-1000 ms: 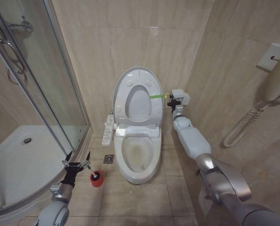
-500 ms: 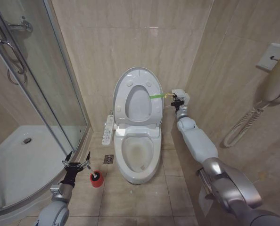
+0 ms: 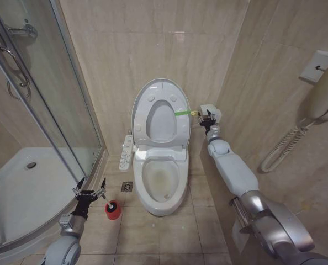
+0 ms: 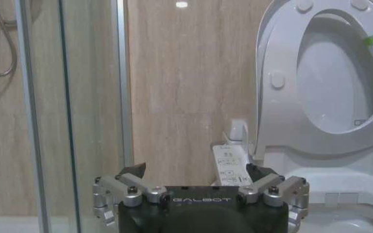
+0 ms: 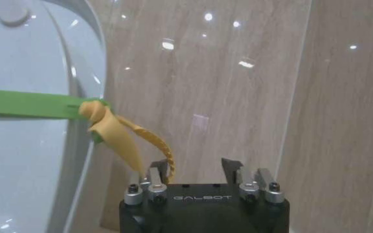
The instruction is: Open the toilet lid, clean the toilet bowl with a toilet brush, close the toilet lid, and flush.
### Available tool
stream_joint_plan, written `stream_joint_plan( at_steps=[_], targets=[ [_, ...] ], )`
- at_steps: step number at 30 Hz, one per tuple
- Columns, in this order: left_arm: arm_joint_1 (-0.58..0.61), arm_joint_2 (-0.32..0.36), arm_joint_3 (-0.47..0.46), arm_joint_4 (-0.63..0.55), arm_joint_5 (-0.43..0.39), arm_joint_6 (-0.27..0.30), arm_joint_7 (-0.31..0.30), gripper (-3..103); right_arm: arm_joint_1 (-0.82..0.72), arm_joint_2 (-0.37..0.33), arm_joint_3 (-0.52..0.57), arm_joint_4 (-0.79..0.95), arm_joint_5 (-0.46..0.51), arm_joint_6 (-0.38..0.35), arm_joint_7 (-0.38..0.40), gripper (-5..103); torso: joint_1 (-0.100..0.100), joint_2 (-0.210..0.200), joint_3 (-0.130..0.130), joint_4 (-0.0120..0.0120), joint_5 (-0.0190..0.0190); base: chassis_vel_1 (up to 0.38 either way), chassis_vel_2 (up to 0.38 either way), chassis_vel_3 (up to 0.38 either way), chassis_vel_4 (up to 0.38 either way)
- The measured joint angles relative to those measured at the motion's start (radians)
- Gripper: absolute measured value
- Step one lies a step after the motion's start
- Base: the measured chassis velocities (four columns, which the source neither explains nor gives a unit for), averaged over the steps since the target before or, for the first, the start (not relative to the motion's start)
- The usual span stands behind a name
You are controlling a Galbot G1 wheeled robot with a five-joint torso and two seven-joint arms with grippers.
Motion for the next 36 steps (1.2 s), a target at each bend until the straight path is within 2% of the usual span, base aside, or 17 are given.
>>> stream_joint_plan(
  at_steps=[1, 2, 9, 10, 19, 36],
  targets=[
    [0.0, 0.0, 0.0, 0.0, 0.0, 0.0, 0.0, 100, -0.007, 0.0, -0.002, 0.009, 0.001, -0.002, 0.002, 43, 0.0, 0.0, 0.0, 0.0002, 0.0, 0.0, 0.0, 0.0, 0.0],
    [0.0, 0.0, 0.0, 0.0, 0.0, 0.0, 0.0, 100, -0.01, -0.001, -0.003, 0.015, 0.002, -0.004, 0.003, 71, 0.0, 0.0, 0.0, 0.0002, 0.0, 0.0, 0.0, 0.0, 0.0],
    [0.0, 0.0, 0.0, 0.0, 0.0, 0.0, 0.0, 100, -0.03, -0.024, -0.012, 0.055, 0.019, -0.013, 0.007, 71, 0.0, 0.0, 0.0, 0.0002, 0.0, 0.0, 0.0, 0.0, 0.0],
    [0.0, 0.0, 0.0, 0.0, 0.0, 0.0, 0.0, 100, -0.037, -0.034, -0.013, 0.066, 0.024, -0.015, 0.007, 96, 0.0, 0.0, 0.0, 0.0001, 0.0, 0.0, 0.0, 0.0, 0.0],
    [0.0, 0.0, 0.0, 0.0, 0.0, 0.0, 0.0, 100, -0.088, -0.094, -0.014, 0.145, 0.063, -0.026, 0.002, 99, 0.0, 0.0, 0.0, 0.0001, 0.0001, 0.0, 0.0, 0.0, 0.0],
    [0.0, 0.0, 0.0, 0.0, 0.0, 0.0, 0.0, 100, -0.117, -0.123, -0.067, 0.282, 0.107, -0.065, 0.022, 99, 0.0, 0.0, 0.0, 0.0001, 0.0, 0.0, 0.0, 0.0, 0.0]
  ],
)
